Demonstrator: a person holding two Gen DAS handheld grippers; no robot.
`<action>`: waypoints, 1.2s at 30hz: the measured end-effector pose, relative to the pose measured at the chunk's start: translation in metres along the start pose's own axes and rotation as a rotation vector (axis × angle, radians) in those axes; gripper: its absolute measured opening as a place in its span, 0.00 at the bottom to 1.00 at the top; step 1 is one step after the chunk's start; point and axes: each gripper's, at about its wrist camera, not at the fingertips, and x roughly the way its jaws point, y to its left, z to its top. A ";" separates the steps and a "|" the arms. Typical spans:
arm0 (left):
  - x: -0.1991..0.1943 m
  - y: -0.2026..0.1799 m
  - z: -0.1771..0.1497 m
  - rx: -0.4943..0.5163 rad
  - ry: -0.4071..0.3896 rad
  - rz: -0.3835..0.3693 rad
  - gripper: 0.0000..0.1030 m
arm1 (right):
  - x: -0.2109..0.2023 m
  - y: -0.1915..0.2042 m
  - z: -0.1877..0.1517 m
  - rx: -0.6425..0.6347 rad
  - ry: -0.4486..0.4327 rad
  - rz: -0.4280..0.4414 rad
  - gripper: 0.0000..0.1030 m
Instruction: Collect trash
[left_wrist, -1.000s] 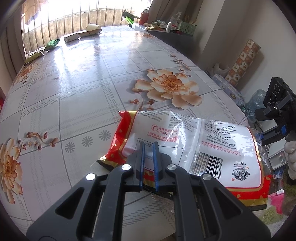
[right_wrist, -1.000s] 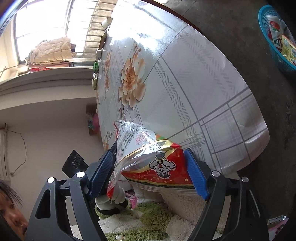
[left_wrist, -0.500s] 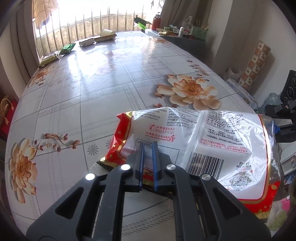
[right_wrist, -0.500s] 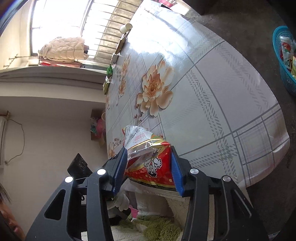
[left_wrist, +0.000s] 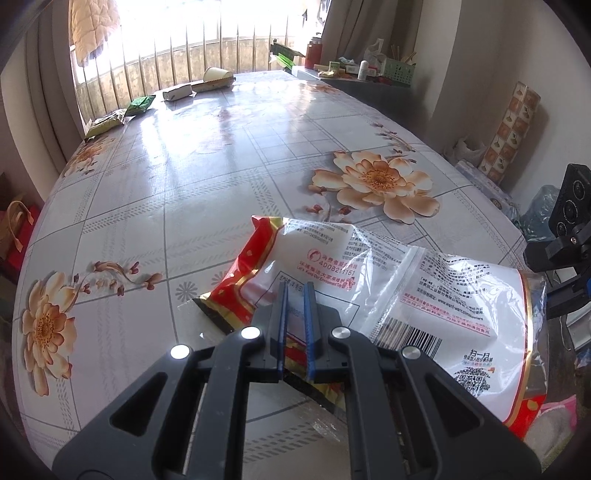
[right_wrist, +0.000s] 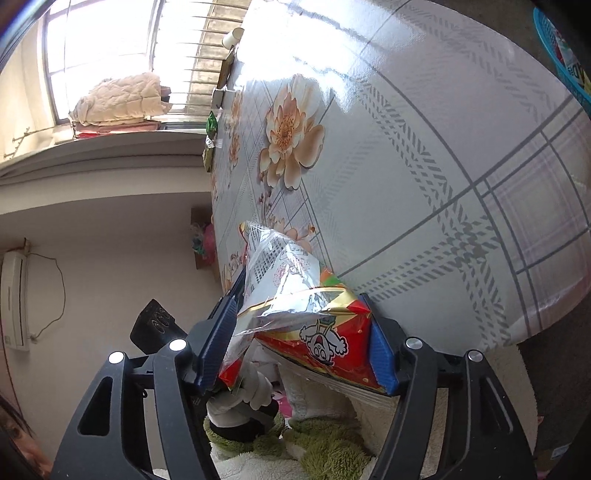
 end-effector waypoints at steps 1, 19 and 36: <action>-0.001 0.000 -0.001 -0.010 -0.002 -0.009 0.06 | 0.000 0.001 -0.002 -0.003 -0.013 -0.002 0.63; 0.007 -0.057 0.019 0.035 0.009 -0.091 0.00 | -0.078 -0.006 -0.022 -0.245 -0.318 -0.113 0.13; 0.106 -0.267 0.153 0.222 0.087 -0.434 0.12 | -0.263 -0.170 0.068 0.035 -0.755 0.033 0.08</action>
